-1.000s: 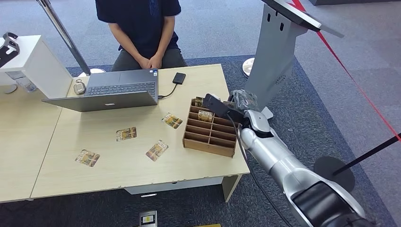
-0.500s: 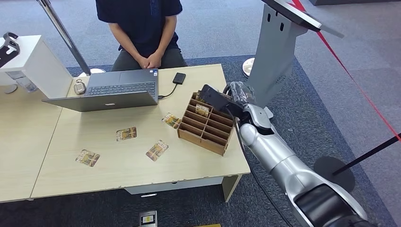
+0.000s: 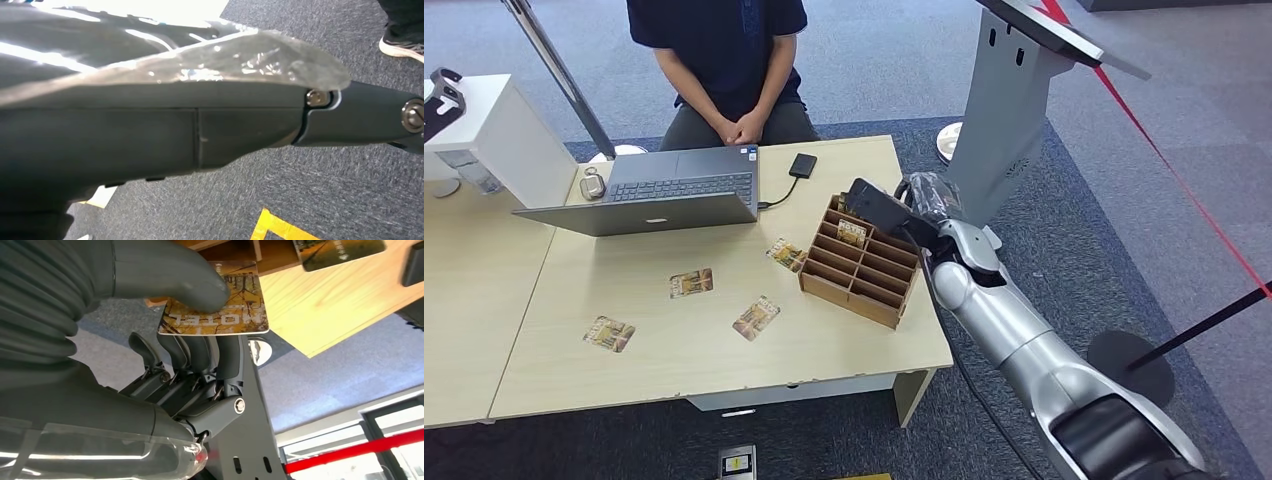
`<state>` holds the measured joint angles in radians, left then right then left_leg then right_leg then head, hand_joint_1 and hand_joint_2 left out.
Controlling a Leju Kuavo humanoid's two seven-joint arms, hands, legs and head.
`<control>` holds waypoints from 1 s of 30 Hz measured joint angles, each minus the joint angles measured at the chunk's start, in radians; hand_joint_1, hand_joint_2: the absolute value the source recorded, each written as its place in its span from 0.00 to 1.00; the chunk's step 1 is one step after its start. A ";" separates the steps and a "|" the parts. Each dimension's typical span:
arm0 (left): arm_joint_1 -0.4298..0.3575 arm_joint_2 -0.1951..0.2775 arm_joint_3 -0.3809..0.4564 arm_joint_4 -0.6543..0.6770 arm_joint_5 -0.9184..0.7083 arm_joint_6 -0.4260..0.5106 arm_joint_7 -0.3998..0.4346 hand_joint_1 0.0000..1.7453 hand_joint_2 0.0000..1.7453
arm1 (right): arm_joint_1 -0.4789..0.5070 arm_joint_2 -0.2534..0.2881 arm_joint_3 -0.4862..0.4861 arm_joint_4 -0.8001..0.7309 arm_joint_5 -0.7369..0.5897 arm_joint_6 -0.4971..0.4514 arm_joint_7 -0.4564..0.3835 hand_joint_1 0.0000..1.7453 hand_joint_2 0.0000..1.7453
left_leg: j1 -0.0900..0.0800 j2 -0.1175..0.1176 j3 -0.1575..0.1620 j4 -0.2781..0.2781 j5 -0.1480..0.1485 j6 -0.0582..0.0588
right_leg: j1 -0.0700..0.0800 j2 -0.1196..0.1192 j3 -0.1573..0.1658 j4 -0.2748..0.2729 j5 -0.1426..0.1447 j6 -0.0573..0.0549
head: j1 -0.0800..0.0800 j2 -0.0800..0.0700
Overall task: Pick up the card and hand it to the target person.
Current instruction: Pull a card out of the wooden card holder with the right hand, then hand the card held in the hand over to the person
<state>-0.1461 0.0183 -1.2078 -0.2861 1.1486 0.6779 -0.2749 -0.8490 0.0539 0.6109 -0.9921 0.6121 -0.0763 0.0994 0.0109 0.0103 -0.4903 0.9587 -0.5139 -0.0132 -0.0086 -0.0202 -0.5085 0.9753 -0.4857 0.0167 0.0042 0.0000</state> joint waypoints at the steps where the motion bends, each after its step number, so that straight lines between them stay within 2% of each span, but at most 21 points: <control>1: 0.000 0.000 0.000 0.000 0.000 0.000 0.000 0.00 0.00 | 0.000 0.001 0.001 0.003 0.000 0.000 0.000 0.98 1.00 | 0.000 0.000 0.000 0.000 0.000 0.000 | 0.000 0.000 0.000 0.000 0.000 0.000 | 0.000 0.000; 25: 0.000 0.000 0.000 0.000 0.000 0.000 0.000 0.00 0.00 | 0.000 0.016 0.010 0.034 -0.003 0.000 -0.007 0.97 1.00 | 0.000 0.000 0.000 0.000 0.000 0.000 | 0.000 0.000 0.000 0.000 0.000 0.000 | 0.000 0.000; 30: -0.001 0.000 -0.002 0.000 -0.005 0.000 0.009 0.00 0.00 | 0.009 0.064 0.044 0.137 -0.008 0.008 -0.018 0.96 1.00 | 0.000 0.000 0.000 0.000 0.000 0.000 | 0.000 0.000 0.000 0.000 0.000 0.000 | 0.000 0.000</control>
<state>-0.1472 0.0183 -1.2096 -0.2865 1.1440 0.6774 -0.2659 -0.8404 0.1180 0.6547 -0.8551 0.6038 -0.0686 0.0810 0.0108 0.0103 -0.4905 0.9587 -0.5138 -0.0131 -0.0085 -0.0202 -0.5087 0.9752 -0.4857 0.0167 0.0041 0.0000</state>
